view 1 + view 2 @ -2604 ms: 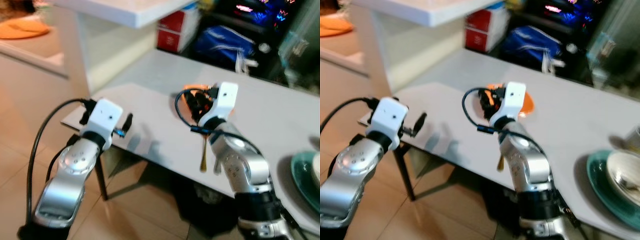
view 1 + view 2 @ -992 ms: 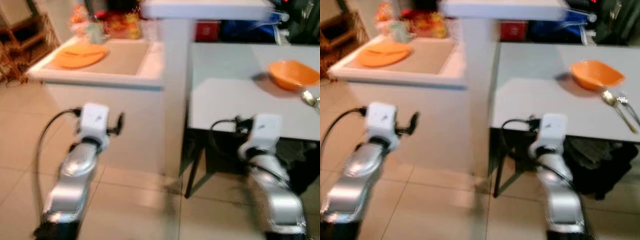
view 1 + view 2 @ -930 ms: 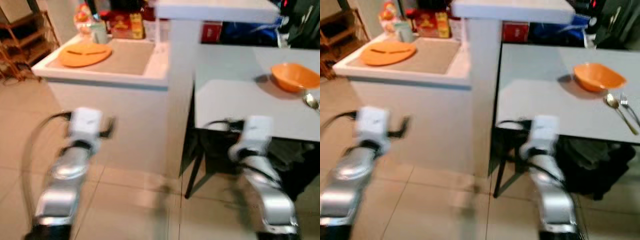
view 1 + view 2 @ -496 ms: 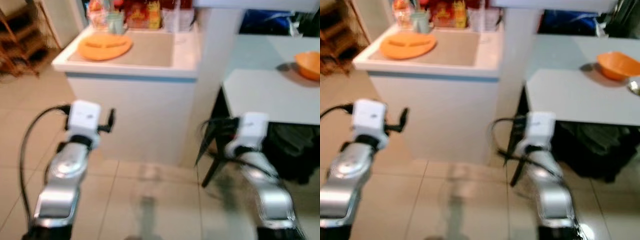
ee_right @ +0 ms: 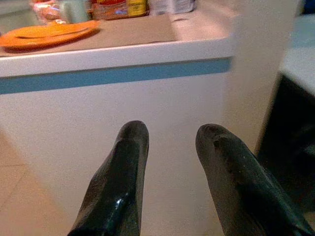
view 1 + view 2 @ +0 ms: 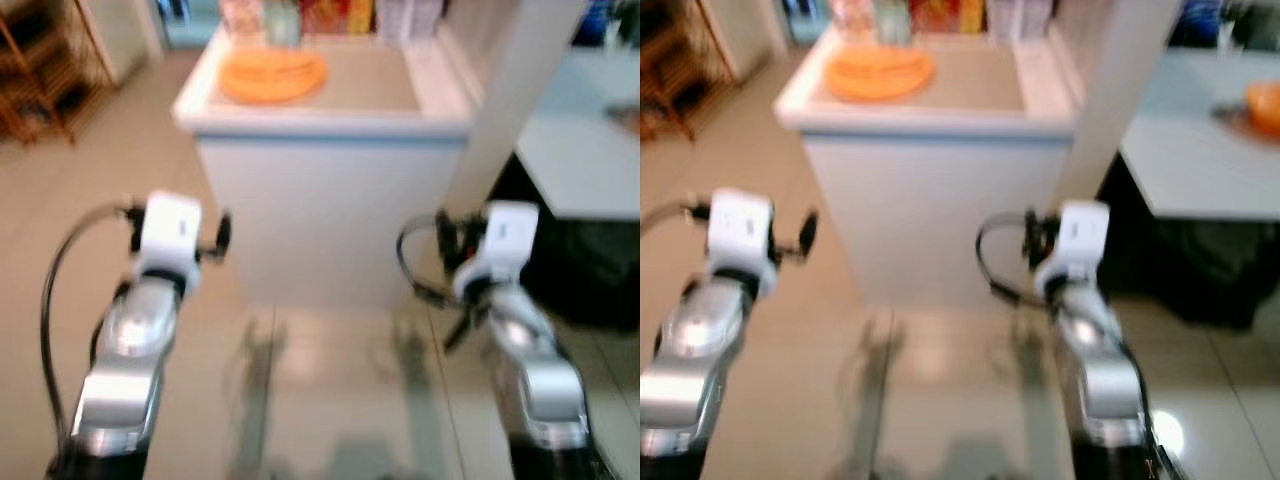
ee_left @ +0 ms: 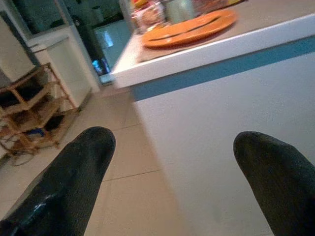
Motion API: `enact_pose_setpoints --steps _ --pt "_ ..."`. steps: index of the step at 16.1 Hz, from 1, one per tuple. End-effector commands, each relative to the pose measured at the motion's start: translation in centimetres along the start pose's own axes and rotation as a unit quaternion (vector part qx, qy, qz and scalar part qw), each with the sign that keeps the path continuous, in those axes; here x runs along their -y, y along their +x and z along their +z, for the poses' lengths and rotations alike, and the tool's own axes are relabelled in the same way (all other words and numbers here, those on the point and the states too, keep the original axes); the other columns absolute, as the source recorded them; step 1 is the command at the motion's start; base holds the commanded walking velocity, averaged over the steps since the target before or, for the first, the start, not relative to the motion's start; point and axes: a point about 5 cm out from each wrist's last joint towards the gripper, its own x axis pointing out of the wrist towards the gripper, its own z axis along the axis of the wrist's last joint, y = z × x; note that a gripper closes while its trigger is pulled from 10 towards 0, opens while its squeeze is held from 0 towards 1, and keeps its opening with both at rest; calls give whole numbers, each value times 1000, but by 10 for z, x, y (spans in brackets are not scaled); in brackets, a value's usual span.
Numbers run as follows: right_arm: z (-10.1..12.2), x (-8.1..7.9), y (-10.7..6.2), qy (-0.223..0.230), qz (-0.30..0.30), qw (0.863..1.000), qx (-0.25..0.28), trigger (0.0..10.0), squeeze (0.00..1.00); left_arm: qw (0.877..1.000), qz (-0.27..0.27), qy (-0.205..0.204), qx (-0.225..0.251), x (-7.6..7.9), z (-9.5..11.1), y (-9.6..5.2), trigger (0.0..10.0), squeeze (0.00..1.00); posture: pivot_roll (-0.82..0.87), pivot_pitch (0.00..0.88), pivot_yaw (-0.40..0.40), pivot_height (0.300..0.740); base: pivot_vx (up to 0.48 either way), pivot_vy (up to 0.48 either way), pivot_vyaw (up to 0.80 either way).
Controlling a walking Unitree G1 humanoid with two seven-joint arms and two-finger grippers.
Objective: Setting the table
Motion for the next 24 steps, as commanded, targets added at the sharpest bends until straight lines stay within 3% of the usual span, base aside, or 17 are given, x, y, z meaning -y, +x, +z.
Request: enact_pose_setpoints --steps 1,2,3,5,8,9,13,16,19,24 --pt "8 18 0 -2 -29 1000 12 10000 0 1000 -17 3 20 14 7 2 10000 0 53 51 -20 740 0 480 -788" --pt "9 21 0 -4 -35 999 13 10000 0 1000 -19 2 23 17 8 2 10000 0 53 51 -20 740 0 480 -788" --pt "13 27 2 0 -42 999 16 10000 220 999 -23 -7 32 23 14 2 10000 0 58 41 -54 740 0 480 -781" --pt "11 24 9 0 -27 1000 12 10000 1000 999 -20 -13 29 24 13 1 10000 0 69 45 -61 740 0 459 -784" --pt "25 3 16 -19 33 999 27 10000 1000 999 -1 -39 33 11 18 -3 10000 0 88 38 -78 740 0 80 -796" --pt "28 -5 20 -19 56 998 34 10000 1000 999 14 -5 39 2 21 -2 10000 0 91 31 -46 740 0 0 -800" --pt "43 -15 32 -5 75 996 58 10000 1000 997 29 3 69 -14 40 12 10000 0 109 0 -19 740 373 0 -200" --pt "47 -17 38 20 82 995 59 10000 1000 996 22 15 86 -15 52 16 10000 0 135 0 -14 740 435 0 0" --pt "46 -18 40 10 77 995 61 10000 1000 996 6 18 87 -12 53 18 10000 0 140 0 -6 740 447 0 0" --pt "44 -19 42 4 100 994 50 10000 1000 996 12 17 82 -12 53 21 10000 0 152 0 8 740 450 0 800"
